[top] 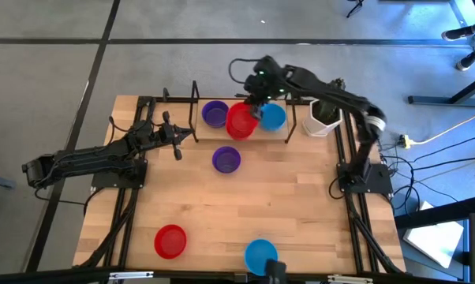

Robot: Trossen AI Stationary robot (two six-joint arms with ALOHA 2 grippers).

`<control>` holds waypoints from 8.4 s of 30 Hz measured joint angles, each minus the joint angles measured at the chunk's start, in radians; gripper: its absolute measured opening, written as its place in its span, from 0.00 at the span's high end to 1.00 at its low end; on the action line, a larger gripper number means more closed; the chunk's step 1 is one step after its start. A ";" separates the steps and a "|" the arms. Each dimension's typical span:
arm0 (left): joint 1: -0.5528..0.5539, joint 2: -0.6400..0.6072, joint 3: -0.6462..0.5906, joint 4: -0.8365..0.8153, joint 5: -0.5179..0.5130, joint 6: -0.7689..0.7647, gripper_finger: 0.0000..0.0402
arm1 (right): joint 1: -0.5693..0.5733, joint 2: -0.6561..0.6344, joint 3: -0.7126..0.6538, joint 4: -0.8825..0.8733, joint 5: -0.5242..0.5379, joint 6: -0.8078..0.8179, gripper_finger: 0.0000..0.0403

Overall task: Pick & Place Mini bowls
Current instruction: Stack the red bowl on top of the red bowl on the shelf, then stack the violet bowl on top of the violet bowl on the shelf

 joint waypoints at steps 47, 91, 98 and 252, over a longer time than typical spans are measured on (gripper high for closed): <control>0.000 0.000 0.000 0.000 0.000 0.022 0.98 | -0.072 0.192 -0.060 0.097 -0.013 -0.038 0.89; 0.000 0.000 0.000 0.000 0.000 0.021 0.98 | 0.384 -1.155 -0.740 0.371 0.014 0.001 0.99; 0.000 0.000 0.000 0.000 0.000 0.013 0.99 | 0.384 -1.439 -1.082 0.433 0.003 0.089 0.99; -0.765 0.364 0.884 -0.977 -0.519 -0.324 0.98 | 0.384 -1.662 -1.792 1.001 0.182 0.156 0.95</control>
